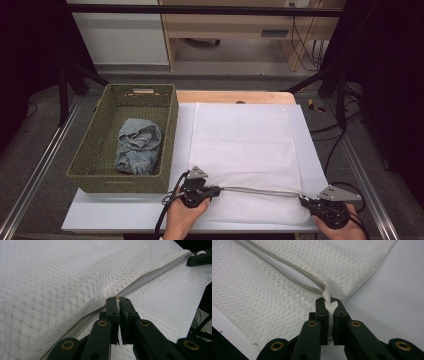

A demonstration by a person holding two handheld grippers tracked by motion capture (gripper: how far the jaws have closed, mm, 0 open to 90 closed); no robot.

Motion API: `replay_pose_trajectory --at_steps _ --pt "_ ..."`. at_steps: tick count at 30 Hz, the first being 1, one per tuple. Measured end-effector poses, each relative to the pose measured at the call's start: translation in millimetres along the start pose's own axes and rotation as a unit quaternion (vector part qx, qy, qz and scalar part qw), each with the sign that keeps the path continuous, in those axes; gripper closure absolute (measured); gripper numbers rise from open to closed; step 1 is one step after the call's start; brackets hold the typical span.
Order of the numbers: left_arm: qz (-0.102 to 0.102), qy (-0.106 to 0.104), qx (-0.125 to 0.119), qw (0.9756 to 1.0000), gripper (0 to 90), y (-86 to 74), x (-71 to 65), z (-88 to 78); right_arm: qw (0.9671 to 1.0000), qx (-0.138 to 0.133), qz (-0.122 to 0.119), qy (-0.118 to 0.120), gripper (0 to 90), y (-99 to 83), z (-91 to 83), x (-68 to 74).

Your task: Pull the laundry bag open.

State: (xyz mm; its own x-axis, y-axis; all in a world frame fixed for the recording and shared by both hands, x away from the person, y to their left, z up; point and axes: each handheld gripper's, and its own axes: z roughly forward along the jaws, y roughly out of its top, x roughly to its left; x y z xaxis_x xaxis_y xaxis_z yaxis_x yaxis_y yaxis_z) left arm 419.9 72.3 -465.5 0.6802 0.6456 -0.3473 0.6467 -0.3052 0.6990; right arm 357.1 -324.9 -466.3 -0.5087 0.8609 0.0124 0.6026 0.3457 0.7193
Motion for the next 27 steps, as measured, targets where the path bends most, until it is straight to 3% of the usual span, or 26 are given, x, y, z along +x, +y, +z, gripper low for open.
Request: replay_pose_trajectory --at_steps 4,9,12,14,23,27 --pt "0.001 0.0 0.001 1.0 86.9 -0.5 1.2 -1.5 0.9999 0.007 -0.014 -0.006 85.9 2.2 2.2 1.1" --pt "-0.004 -0.004 0.001 1.0 87.0 -0.6 2.1 -1.6 0.9999 0.007 -0.011 -0.005 85.9 3.3 2.4 1.2" --pt "0.0 0.008 0.003 1.0 87.0 -1.8 2.7 -4.0 0.9998 0.012 -0.013 -0.01 86.0 3.1 3.0 0.6" --pt "-0.012 -0.002 -0.002 0.9999 87.0 -2.8 5.1 -7.3 0.9998 0.01 -0.009 -0.011 86.0 2.5 2.4 -1.1" --pt "-0.009 -0.002 -0.001 1.0 86.9 -5.5 3.6 -18.7 0.9998 0.015 -0.009 -0.004 86.0 2.6 4.1 0.8" --pt "-0.005 0.005 0.001 1.0 86.9 -8.0 2.2 -22.4 0.9995 0.019 -0.025 -0.005 86.0 3.9 6.3 4.3"
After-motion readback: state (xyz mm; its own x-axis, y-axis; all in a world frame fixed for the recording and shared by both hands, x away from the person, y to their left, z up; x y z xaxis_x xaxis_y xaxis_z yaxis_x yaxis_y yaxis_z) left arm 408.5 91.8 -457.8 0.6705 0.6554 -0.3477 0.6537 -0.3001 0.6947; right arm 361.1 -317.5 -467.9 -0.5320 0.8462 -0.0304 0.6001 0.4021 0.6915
